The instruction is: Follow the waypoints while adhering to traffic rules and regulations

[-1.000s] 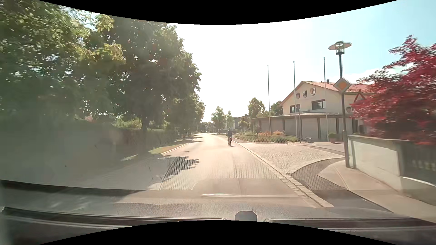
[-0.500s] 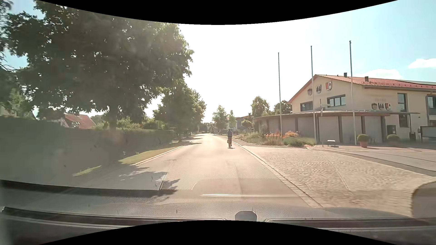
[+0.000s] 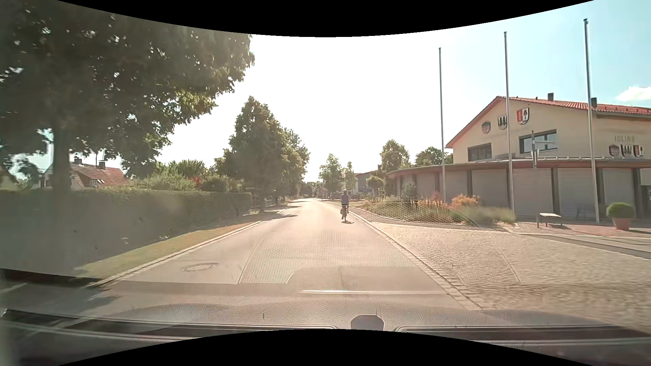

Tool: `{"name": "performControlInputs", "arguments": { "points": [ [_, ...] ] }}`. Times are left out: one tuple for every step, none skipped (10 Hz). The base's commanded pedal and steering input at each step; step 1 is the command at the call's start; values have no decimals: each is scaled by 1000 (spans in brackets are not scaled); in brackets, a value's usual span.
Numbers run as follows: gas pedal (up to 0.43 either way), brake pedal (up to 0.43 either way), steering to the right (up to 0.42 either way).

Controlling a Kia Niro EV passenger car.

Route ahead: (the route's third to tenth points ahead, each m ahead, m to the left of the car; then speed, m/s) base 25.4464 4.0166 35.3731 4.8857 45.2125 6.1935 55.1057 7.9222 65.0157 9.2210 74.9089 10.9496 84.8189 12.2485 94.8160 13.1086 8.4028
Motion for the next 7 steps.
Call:
{"name": "performControlInputs", "arguments": {
  "points": [
    [0, 6, -12],
    [0, 6, -11],
    [0, 6, -10],
    [0, 6, -11],
    [0, 6, -11],
    [0, 6, -11],
    [0, 6, -11]
  ]
}}
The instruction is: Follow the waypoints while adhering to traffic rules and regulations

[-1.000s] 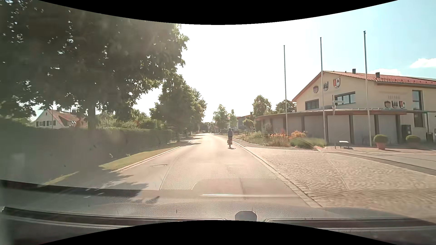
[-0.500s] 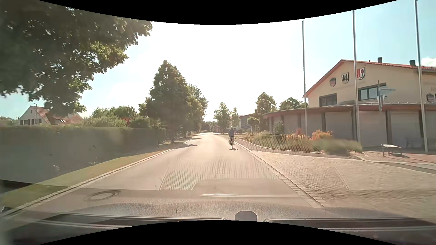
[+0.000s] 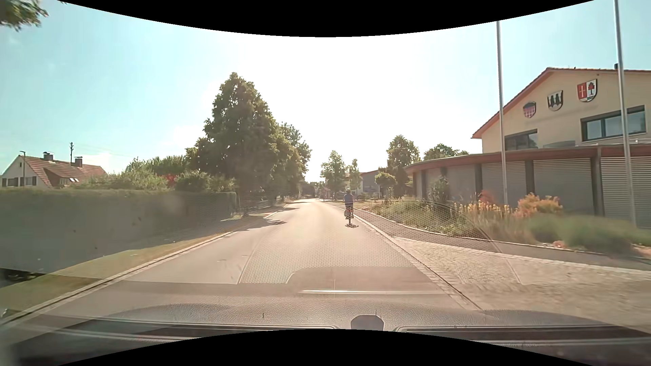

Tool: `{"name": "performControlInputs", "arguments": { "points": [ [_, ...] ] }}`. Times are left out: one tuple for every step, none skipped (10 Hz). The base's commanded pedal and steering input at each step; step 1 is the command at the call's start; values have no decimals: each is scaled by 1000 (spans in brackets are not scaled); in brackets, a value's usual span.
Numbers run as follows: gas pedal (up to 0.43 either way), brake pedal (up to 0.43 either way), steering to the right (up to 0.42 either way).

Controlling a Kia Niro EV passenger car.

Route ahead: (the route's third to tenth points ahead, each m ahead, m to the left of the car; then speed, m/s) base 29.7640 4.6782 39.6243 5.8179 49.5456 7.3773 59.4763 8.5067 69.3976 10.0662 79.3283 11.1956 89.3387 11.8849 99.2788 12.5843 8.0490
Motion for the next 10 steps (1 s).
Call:
{"name": "performControlInputs", "arguments": {
  "points": [
    [0, 6, -11],
    [0, 6, -10],
    [0, 6, -12],
    [98, 6, -13],
    [110, 6, -13],
    [0, 6, -14],
    [0, 6, -15],
    [0, 6, -15],
    [0, 6, -16],
    [0, 6, -16]
  ]
}}
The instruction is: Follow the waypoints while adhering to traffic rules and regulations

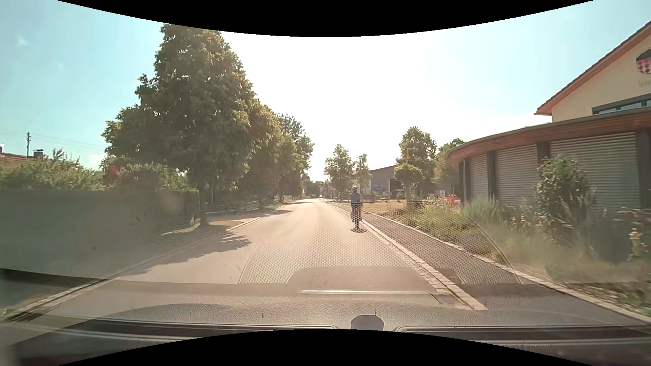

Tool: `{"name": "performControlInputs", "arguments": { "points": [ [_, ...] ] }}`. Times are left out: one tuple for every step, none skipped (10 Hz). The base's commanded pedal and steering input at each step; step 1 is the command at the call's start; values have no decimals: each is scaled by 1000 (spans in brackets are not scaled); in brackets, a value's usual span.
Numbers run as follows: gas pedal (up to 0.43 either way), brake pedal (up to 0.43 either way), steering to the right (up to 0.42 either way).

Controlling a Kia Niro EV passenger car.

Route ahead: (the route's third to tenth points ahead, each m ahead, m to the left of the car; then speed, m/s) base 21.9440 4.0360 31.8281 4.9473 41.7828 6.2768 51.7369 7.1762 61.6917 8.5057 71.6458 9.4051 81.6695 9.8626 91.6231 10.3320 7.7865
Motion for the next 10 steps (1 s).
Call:
{"name": "performControlInputs", "arguments": {
  "points": [
    [0, 6, -18],
    [0, 12, -19],
    [0, 18, -21],
    [0, 24, -21],
    [0, 24, -21],
    [0, 37, -21],
    [0, 49, -21],
    [0, 67, -21],
    [0, 85, -21],
    [0, 104, -21]
  ]
}}
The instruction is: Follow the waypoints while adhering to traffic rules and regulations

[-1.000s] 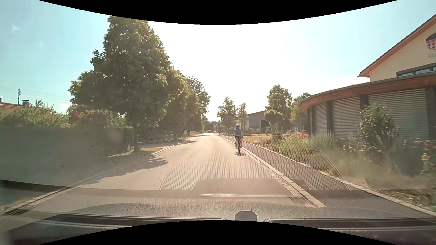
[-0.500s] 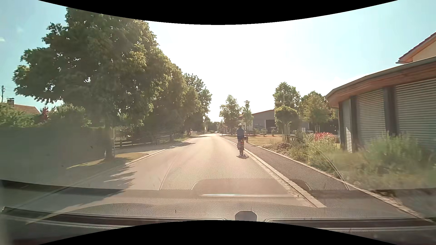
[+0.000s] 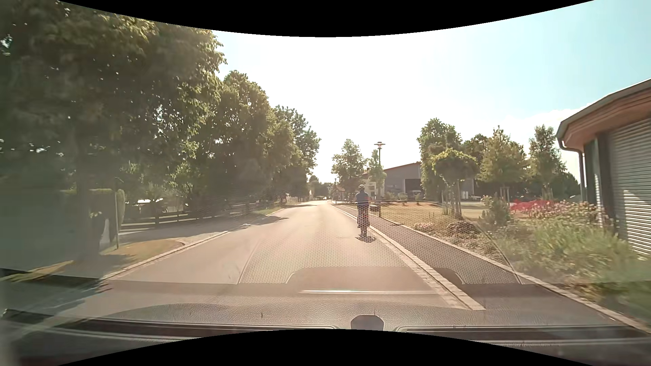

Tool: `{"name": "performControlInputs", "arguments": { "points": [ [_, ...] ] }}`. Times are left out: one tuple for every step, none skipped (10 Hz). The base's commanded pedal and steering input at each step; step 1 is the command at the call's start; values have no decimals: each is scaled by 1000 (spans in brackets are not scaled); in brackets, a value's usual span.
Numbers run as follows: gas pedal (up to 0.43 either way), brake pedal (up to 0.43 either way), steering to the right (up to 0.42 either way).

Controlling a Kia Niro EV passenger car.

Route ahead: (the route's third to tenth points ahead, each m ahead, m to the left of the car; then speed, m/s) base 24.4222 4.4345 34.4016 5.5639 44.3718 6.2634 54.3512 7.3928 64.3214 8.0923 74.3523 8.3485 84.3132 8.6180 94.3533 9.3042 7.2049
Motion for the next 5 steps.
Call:
{"name": "performControlInputs", "arguments": {
  "points": [
    [0, 122, -21],
    [0, 128, -21],
    [0, 128, -21],
    [0, 134, -21],
    [0, 134, -21]
  ]
}}
